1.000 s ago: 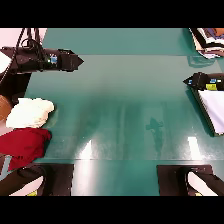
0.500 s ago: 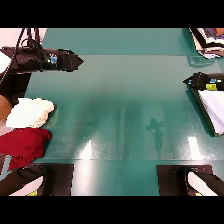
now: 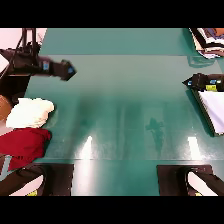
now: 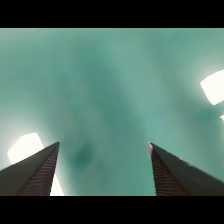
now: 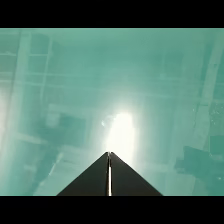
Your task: Fold the shirts.
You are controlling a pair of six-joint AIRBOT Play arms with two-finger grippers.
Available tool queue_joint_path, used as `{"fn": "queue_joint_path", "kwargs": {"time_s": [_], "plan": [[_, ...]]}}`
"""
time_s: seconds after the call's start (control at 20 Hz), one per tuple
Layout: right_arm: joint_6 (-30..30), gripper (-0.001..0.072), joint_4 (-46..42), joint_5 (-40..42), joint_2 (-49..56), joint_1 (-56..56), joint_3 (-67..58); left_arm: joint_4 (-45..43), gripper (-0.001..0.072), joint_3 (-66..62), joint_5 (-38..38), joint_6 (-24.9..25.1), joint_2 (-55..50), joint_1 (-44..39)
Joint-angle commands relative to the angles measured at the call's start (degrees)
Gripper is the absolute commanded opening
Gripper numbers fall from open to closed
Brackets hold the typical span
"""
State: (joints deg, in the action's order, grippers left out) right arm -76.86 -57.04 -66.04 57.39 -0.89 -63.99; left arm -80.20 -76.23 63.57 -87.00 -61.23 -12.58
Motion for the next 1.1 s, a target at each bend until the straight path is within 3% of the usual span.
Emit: {"fn": "queue_joint_path", "kwargs": {"time_s": [0.0,0.3,0.5,0.55,0.65,0.7,0.85,1.05], "plan": [[0.0,0.0018,0.0,-0.1,0.0,0.1,0.0,-19.2,0.0655,4.9,11.7,-3.3,0.1,5.2],[0.0,0.0018,0.0,-0.1,0.0,0.1,0.0,-20.0,0.0654,22.8,4.5,-4.6,0.1,17.8],[0.0,0.0018,0.0,0.5,0.0,0.1,0.0,-20.0,0.0652,25.8,4.9,-4.7,0.2,20.6],[0.0,0.0018,0.0,0.7,0.0,0.1,0.0,-19.8,0.0529,25.7,4.9,-5.0,0.4,20.6],[0.0,0.0018,0.0,0.7,0.0,0.1,0.0,-19.5,0.007,25.4,5.4,-5.0,0.8,20.6],[0.0,0.0018,0.0,0.8,0.0,0.1,0.0,-19.5,0.0027,24.6,5.9,-5.0,1.3,20.6],[0.0,0.0018,0.1,1.5,0.0,0.1,0.0,-19.4,0.0027,16.5,8.2,-5.0,4.4,20.6],[0.0,0.0018,0.4,1.9,0.0,0.1,-5.8,-15.5,0.0027,-4.3,10.5,-2.1,10.6,18.6]]}}
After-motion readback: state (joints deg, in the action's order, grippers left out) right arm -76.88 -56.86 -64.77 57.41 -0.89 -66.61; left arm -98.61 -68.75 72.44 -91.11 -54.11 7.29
